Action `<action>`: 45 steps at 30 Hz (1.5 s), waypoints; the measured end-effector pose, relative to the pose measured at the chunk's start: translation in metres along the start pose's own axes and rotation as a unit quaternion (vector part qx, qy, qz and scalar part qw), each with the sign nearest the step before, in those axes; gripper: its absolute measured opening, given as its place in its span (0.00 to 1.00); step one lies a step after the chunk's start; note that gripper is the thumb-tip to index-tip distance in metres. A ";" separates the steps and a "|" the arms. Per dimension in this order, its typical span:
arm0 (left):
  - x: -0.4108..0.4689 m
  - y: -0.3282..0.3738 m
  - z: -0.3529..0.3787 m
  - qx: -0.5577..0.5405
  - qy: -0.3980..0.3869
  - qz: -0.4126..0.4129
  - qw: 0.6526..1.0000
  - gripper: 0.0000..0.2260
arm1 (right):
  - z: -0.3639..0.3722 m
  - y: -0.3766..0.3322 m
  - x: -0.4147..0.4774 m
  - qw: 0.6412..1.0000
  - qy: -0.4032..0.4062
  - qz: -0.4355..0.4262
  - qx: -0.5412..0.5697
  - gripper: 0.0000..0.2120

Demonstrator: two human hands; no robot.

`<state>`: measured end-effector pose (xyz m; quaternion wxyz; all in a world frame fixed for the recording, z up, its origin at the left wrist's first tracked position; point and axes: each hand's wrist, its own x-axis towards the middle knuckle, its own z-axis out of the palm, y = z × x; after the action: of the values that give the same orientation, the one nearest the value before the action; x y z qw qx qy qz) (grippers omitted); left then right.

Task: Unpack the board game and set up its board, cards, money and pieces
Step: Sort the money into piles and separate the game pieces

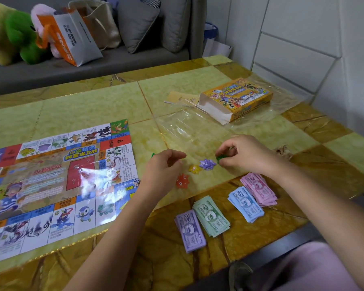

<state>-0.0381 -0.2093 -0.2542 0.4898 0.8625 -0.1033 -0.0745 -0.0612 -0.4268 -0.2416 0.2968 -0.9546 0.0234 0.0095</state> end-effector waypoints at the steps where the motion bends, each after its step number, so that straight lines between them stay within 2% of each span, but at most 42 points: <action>1: 0.000 -0.001 0.000 0.005 -0.002 0.004 1.000 0.09 | 0.001 0.001 0.000 1.000 0.007 -0.005 -0.003 0.08; 6: 0.000 -0.003 0.004 0.060 -0.006 0.044 0.997 0.09 | -0.001 0.001 0.000 0.998 0.017 -0.034 -0.041 0.06; 9: -0.002 -0.002 0.004 0.078 -0.033 0.074 0.994 0.10 | -0.018 0.006 -0.007 0.999 0.039 -0.021 0.025 0.05; 12: -0.001 -0.007 0.007 0.181 -0.072 0.154 0.969 0.14 | -0.041 0.022 -0.017 0.998 0.060 0.002 0.015 0.08; 15: 0.000 -0.010 0.010 0.227 -0.084 0.180 0.953 0.13 | -0.054 0.035 -0.031 0.998 0.049 0.028 -0.022 0.10; 24: 0.001 -0.011 0.010 0.193 -0.059 0.190 0.961 0.11 | -0.057 0.054 -0.059 0.996 -0.019 0.056 -0.060 0.17; 30: -0.002 -0.008 0.013 0.151 -0.006 0.160 0.975 0.10 | -0.055 0.056 -0.056 0.996 -0.016 0.063 -0.061 0.10; 34: -0.005 -0.005 0.014 0.139 -0.001 0.162 0.977 0.09 | -0.054 0.056 -0.052 0.994 -0.022 0.089 -0.052 0.10; 39: -0.009 0.001 0.014 0.133 -0.001 0.169 0.977 0.08 | -0.056 0.061 -0.050 0.994 -0.018 0.099 0.048 0.10; 43: -0.014 0.009 0.011 -0.021 -0.015 0.124 0.992 0.05 | -0.058 0.041 -0.054 0.966 0.014 0.082 0.246 0.09; 45: -0.016 0.015 0.010 -0.089 -0.030 0.095 0.991 0.05 | -0.055 0.022 -0.055 0.949 0.014 0.054 0.310 0.09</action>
<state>-0.0571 -0.2209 -0.2455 0.5660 0.7993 -0.1921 -0.0623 -0.1166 -0.4742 -0.2068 0.5769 -0.8127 0.0810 0.0045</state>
